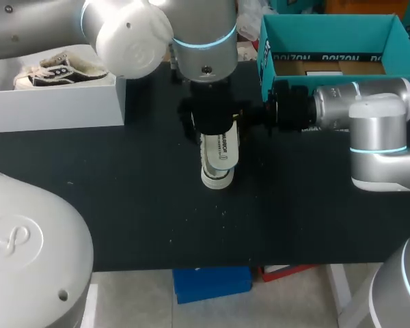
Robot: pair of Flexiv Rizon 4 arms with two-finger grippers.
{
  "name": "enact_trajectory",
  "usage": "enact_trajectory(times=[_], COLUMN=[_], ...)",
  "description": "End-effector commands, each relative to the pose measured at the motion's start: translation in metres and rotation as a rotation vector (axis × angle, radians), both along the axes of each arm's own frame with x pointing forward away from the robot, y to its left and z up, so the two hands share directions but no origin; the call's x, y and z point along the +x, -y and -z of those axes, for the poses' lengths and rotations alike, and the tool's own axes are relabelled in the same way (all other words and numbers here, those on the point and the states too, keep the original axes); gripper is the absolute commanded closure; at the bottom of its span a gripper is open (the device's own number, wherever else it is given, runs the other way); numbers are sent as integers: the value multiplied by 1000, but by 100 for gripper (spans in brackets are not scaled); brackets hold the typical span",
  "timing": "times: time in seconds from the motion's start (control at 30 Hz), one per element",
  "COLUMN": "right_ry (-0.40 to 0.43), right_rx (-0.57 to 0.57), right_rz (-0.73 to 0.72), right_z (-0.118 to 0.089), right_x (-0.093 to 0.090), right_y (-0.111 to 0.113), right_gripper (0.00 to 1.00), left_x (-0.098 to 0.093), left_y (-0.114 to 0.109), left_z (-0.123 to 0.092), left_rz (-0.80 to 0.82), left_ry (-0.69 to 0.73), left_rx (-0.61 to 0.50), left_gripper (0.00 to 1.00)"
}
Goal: Take the shoe out of the shoebox, open the shoe tongue, remove and reinsert the insole, then place the shoe into the shoebox
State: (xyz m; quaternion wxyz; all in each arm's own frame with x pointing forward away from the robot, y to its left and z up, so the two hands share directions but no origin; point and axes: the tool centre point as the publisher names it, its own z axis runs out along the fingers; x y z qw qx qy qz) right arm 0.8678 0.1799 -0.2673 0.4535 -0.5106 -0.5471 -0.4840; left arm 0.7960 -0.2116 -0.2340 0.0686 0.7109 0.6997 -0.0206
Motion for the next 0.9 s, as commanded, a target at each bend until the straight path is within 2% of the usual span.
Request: enact_trajectory(times=[0.03, 0.3, 0.67, 0.8, 0.9], right_ry=[0, 0, 0, 0, 0], right_rx=[-1, -1, -1, -1, -1], right_rz=[2, 2, 2, 2, 2], right_z=[0, 0, 0, 0, 0], right_x=[0, 0, 0, 0, 0], right_y=[-1, -1, -1, -1, -1], right_gripper=[100, 100, 100, 100, 100], left_x=[9, 32, 86, 96, 114], left_y=[0, -5, -13, -13, -13], left_z=[3, -4, -5, -6, -5], left_rz=[3, -8, -35, -34, -32], left_ry=[1, 18, 8, 7, 9], left_rx=[6, 14, 1, -2, 5], left_gripper=[0, 0, 0, 0, 0])
